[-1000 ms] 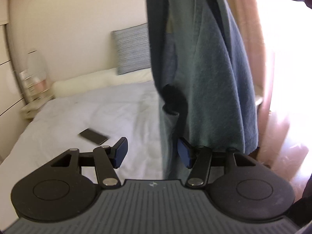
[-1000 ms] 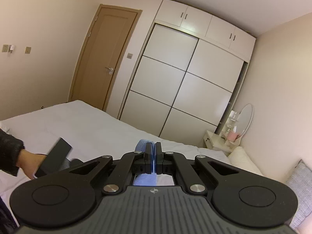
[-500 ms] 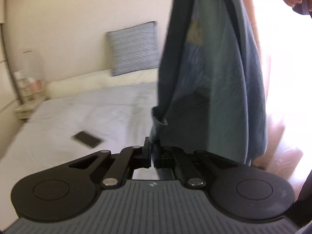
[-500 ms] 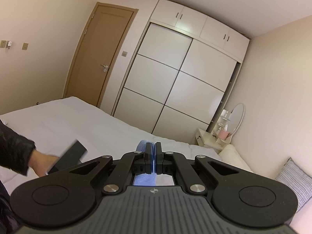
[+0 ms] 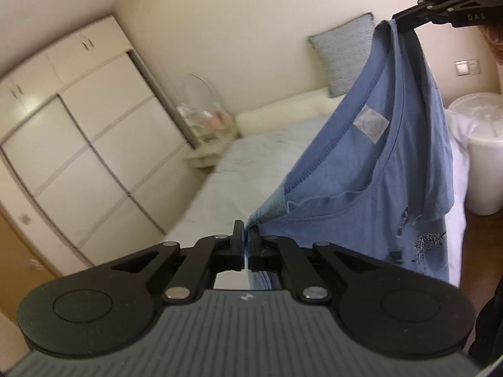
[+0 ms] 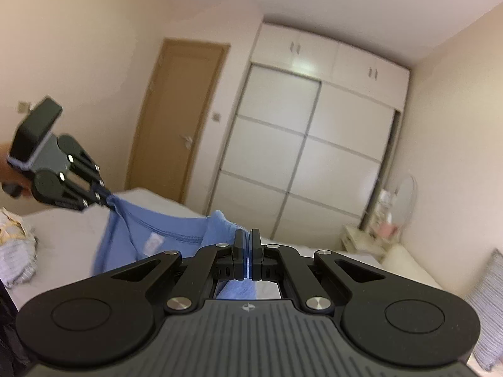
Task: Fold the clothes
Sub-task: 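Hold the blue T-shirt up with both grippers and shake it out, then lower the blue T-shirt onto the bed and open both grippers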
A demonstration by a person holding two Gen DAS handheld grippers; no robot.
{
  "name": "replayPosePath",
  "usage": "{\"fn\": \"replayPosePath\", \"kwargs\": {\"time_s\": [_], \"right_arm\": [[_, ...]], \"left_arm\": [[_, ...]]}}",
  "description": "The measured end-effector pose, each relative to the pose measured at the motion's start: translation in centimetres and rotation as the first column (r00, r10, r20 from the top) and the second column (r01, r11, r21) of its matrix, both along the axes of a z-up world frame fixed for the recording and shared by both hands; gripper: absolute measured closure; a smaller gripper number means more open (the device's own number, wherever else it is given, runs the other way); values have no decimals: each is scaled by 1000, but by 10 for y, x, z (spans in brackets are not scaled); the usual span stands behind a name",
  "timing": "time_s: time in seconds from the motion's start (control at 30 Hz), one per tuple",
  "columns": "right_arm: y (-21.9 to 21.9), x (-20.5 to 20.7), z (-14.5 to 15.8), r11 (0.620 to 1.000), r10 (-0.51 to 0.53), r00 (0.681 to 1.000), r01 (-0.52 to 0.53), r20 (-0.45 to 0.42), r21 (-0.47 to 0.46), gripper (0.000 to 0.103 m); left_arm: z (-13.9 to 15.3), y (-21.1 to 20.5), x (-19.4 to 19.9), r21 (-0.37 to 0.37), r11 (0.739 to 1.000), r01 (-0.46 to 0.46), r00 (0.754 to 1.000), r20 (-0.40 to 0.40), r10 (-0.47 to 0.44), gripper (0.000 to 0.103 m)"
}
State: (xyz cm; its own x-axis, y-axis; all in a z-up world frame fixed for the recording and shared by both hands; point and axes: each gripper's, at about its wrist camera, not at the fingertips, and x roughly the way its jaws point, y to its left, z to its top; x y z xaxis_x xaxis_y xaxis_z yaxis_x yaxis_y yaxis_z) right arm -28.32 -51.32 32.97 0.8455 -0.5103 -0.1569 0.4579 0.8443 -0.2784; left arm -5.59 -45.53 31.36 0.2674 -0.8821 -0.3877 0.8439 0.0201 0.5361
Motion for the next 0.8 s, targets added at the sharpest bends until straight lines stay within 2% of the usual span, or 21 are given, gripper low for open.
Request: {"fn": "replayPosePath", "kwargs": {"time_s": [0.2,0.27,0.33,0.4,0.47,0.57,0.63,0.7,0.8], "right_arm": [[18,-14,32,995,68,992,-59,110,-86,103],[17,-14,42,992,71,988,-55,139,-113,103],[7,-10,52,992,68,985,-49,159,-117,103],[-9,1,50,992,65,987,-47,149,-119,103],[-30,22,40,995,69,991,-59,118,-86,103],[-63,66,1,996,84,995,-86,50,34,103],[-81,99,-41,986,105,994,-105,2,130,103],[-94,134,-90,961,133,990,-117,-49,252,103],[-101,187,-172,895,193,972,-118,-135,429,103]], "left_arm": [[44,45,-7,-26,996,-87,994,69,89,103],[48,44,0,-26,991,-129,988,78,130,103],[48,39,12,-28,986,-163,985,53,164,103],[35,14,34,2,985,-174,984,29,174,103],[11,-15,60,55,984,-167,986,-16,168,103],[-54,-73,109,184,971,-154,987,-20,160,103],[-105,-92,141,258,955,-145,982,-79,171,103],[-155,-110,176,326,935,-137,971,-142,192,103],[-211,-122,232,390,909,-144,949,-207,239,103]]}}
